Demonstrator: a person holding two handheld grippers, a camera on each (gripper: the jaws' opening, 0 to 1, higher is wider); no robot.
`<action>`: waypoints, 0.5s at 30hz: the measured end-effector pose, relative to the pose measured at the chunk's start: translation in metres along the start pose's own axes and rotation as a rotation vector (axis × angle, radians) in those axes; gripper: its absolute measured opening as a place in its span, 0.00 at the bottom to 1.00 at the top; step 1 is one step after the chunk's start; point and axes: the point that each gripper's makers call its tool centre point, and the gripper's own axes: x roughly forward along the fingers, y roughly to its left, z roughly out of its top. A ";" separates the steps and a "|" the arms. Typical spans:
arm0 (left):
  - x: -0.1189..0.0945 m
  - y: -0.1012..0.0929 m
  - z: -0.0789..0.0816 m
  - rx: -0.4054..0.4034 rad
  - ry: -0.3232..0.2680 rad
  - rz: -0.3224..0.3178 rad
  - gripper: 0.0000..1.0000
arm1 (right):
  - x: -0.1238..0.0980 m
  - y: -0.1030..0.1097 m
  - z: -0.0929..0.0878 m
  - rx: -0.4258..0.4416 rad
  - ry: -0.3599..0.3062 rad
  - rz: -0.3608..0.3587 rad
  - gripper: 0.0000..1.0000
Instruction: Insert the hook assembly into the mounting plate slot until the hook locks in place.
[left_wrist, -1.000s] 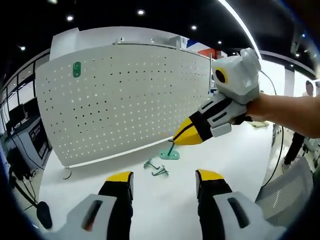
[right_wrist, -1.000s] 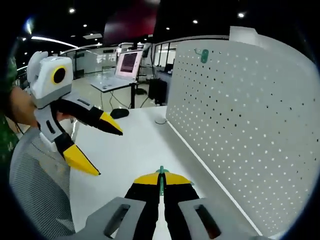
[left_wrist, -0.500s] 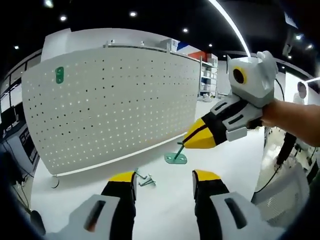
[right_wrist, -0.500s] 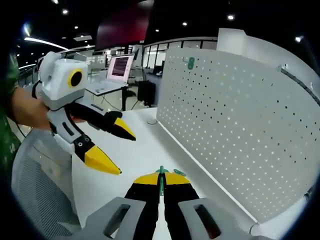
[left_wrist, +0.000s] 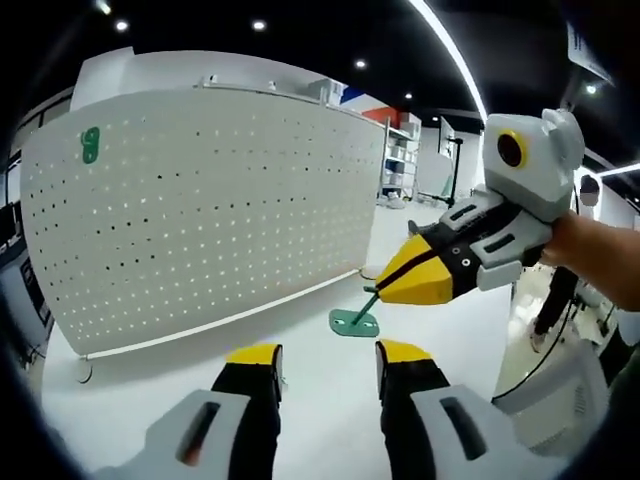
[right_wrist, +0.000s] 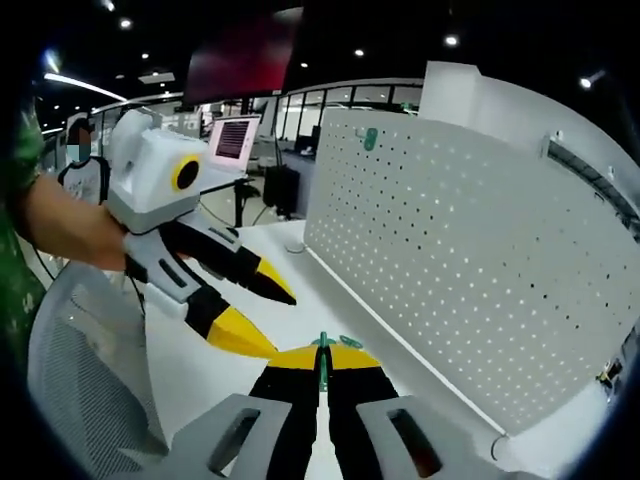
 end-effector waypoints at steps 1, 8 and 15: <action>0.001 0.000 0.000 -0.008 -0.003 -0.006 0.35 | -0.001 0.000 0.002 -0.001 -0.003 -0.003 0.00; 0.004 0.000 0.002 -0.088 -0.018 -0.045 0.29 | -0.002 0.002 0.010 -0.003 -0.019 -0.014 0.00; 0.005 -0.001 0.005 -0.214 -0.045 -0.094 0.22 | -0.001 0.006 0.013 -0.002 -0.027 -0.015 0.00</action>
